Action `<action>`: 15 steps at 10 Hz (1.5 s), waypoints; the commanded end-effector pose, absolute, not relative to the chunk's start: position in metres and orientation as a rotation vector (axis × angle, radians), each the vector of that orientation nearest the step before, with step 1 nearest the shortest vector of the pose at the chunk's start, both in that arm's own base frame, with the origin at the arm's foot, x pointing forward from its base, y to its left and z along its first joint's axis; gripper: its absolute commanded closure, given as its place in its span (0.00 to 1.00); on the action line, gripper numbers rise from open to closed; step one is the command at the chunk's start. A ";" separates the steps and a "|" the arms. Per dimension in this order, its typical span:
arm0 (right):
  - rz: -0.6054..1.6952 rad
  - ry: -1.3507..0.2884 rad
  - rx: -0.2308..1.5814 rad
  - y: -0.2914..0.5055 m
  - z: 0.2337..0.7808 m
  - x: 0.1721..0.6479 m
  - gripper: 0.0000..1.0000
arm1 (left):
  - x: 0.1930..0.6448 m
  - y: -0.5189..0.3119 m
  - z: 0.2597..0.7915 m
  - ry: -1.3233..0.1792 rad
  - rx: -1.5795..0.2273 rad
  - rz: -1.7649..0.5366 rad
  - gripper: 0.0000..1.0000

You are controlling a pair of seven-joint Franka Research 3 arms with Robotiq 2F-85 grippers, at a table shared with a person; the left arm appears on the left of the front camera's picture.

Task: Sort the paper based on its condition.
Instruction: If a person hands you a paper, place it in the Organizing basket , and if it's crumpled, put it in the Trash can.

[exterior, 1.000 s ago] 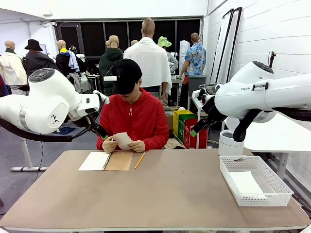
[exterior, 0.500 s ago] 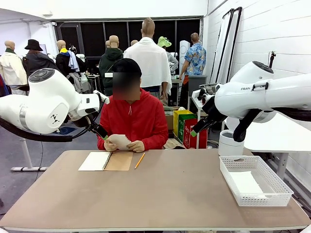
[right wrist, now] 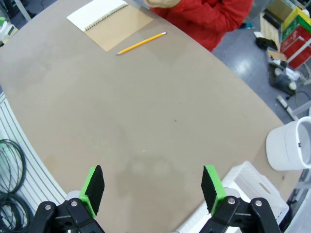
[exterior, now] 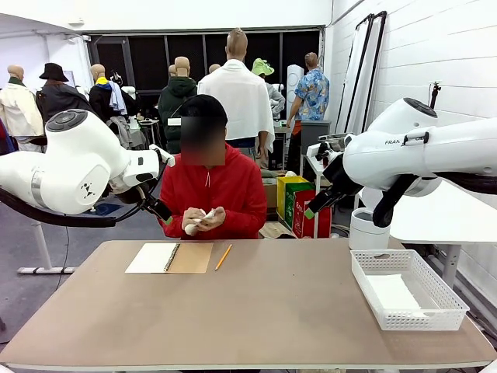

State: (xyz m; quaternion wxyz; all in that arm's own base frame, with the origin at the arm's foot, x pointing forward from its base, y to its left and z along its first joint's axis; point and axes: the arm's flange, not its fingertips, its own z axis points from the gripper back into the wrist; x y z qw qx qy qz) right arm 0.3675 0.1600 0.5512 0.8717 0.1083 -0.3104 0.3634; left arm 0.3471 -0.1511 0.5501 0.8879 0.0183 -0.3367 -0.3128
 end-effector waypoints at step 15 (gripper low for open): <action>0.758 -0.651 0.225 0.160 0.551 0.368 0.00 | 0.347 -0.151 0.550 -0.700 0.038 -0.650 0.00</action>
